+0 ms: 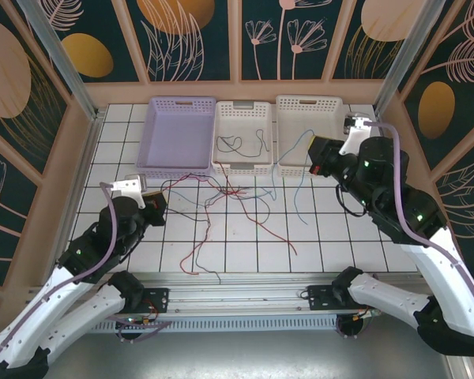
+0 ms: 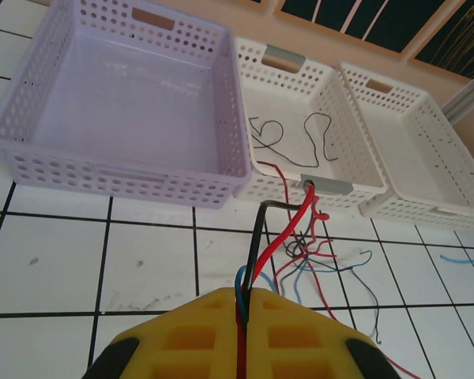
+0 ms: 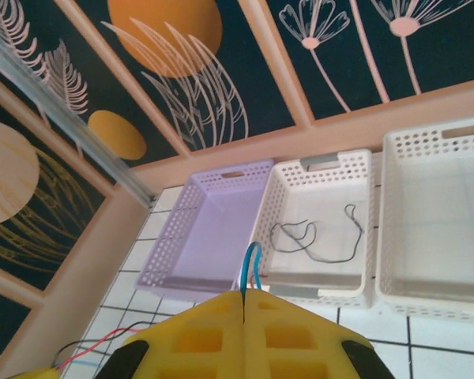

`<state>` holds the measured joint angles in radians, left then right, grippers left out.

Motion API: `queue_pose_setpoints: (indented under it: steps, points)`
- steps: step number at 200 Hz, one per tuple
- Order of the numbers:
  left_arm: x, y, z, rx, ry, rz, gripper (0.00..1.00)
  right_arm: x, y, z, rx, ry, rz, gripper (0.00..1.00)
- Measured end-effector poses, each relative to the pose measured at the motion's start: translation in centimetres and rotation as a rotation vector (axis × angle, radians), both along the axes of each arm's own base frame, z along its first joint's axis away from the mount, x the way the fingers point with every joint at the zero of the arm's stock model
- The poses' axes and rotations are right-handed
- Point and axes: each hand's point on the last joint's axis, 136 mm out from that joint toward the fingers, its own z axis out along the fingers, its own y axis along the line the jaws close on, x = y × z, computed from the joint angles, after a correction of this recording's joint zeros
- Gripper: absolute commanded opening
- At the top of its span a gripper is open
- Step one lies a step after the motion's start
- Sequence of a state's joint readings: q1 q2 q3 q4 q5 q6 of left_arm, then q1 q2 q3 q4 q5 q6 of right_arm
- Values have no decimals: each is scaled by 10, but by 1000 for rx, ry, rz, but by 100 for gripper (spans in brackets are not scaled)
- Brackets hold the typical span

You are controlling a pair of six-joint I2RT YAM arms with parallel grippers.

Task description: Untangle the cables

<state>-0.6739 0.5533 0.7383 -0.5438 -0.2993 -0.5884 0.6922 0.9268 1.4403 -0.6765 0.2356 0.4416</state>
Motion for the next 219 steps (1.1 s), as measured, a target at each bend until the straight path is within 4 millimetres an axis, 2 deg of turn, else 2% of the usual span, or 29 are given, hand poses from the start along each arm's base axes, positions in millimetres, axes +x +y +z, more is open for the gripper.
queue_pose_setpoints:
  steps: [20, 56, 96, 129, 148, 172, 193, 219]
  points:
    - [-2, 1, 0, 5, -11, -6, 0, 16, -5, -2, -43, -5, -66, 0]
    - [-2, 0, -3, 11, -18, -13, 0, 59, -15, -13, -88, 18, -166, 0]
    - [-2, 1, -1, 12, -34, -18, 0, 104, -41, -30, -77, 77, -240, 0]
    - [5, -5, 1, 34, -39, -28, 0, 122, -46, -41, -66, 108, -234, 0]
    - [12, -10, 11, 50, -61, -40, 0, 131, -51, -45, -67, 117, -252, 0]
    - [17, -18, 30, 53, -122, -73, 0, 149, -74, -52, -67, 127, -321, 0]
    - [20, -24, 46, 56, -186, -104, 0, 169, -89, -68, -73, 160, -374, 0]
    - [22, -30, 58, 60, -252, -136, 0, 189, -96, -88, -89, 194, -415, 0]
